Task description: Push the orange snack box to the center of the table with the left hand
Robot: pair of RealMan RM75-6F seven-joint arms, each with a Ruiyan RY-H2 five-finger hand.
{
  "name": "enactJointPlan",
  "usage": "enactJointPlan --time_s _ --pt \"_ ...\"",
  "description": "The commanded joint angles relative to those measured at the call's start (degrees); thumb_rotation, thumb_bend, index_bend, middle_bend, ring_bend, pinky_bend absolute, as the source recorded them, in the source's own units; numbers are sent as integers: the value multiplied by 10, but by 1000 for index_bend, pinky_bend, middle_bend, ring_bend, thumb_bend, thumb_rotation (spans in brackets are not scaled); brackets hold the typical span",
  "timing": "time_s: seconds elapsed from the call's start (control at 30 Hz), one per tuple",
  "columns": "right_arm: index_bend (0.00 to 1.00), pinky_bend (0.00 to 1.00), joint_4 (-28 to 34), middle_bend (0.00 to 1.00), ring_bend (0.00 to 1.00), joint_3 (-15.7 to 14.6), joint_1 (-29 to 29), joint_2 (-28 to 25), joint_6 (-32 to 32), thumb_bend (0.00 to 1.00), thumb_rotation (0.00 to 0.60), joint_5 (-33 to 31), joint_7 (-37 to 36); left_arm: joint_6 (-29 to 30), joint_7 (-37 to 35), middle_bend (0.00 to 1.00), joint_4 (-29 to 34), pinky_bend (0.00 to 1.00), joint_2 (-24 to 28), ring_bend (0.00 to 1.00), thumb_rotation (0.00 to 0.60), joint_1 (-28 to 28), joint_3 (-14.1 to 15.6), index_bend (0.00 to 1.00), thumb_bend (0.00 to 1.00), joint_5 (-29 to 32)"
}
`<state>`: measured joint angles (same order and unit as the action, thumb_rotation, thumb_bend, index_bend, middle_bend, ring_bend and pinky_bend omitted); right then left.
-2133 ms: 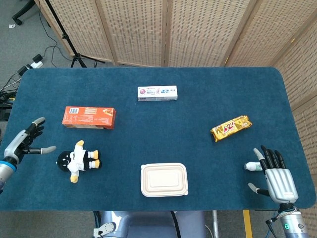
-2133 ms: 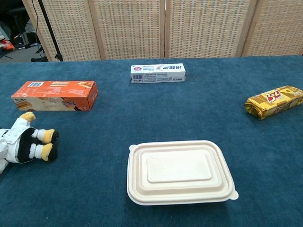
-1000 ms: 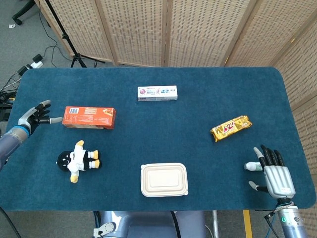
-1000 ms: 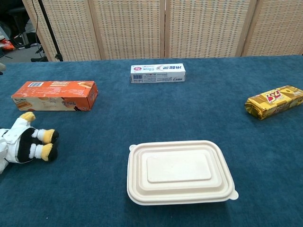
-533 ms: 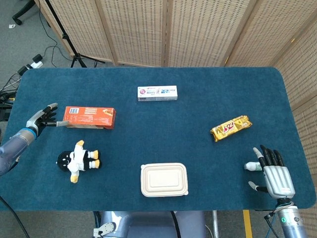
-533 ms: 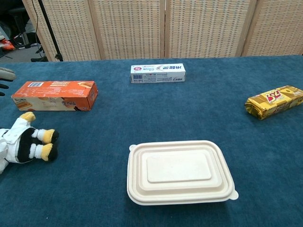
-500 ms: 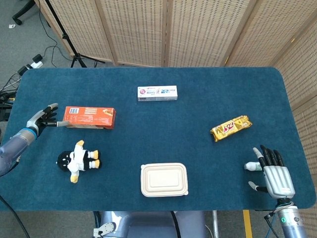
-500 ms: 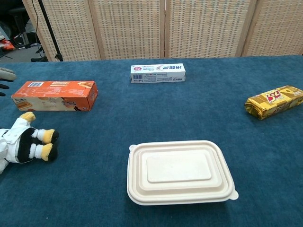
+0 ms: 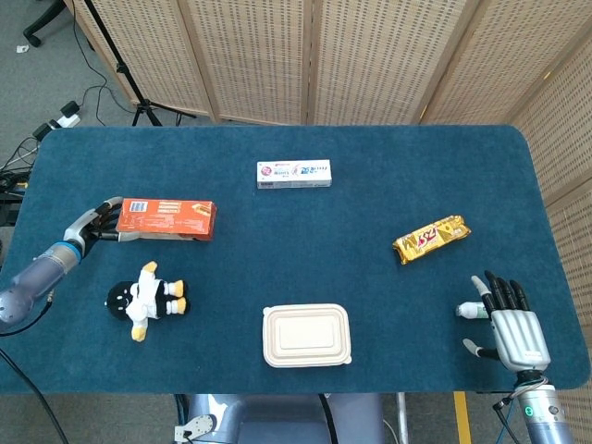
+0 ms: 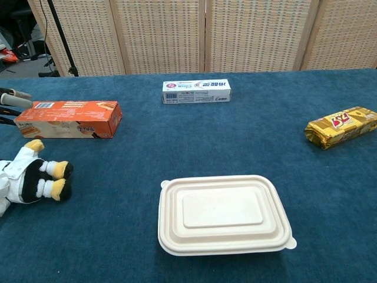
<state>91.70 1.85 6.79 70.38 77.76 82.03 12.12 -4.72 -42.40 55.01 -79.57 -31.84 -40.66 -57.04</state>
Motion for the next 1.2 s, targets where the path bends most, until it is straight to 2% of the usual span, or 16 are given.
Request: enactJointPlan --time_s 0.03,0.37,0.63,1.2 --pt "18 0 1 0 0 0 0 0 1 53 600 1 0 -4 19 0 3 0 -6 0 600 1 -7 0 70 9" --pt "18 0 2 0 0 -1 0 -1 1 53 600 2 -2 -6 60 0 24 0 -10 0 600 3 -20 0 70 36" --pt "18 0 2 0 0 -2 0 -2 2 53 600 5 -3 -6 79 0 52 0 -11 0 600 4 -19 0 70 54" --pt "18 0 6 0 0 -4 -2 -4 7 53 600 11 -7 11 88 0 119 0 -8 0 600 -11 22 0 71 93"
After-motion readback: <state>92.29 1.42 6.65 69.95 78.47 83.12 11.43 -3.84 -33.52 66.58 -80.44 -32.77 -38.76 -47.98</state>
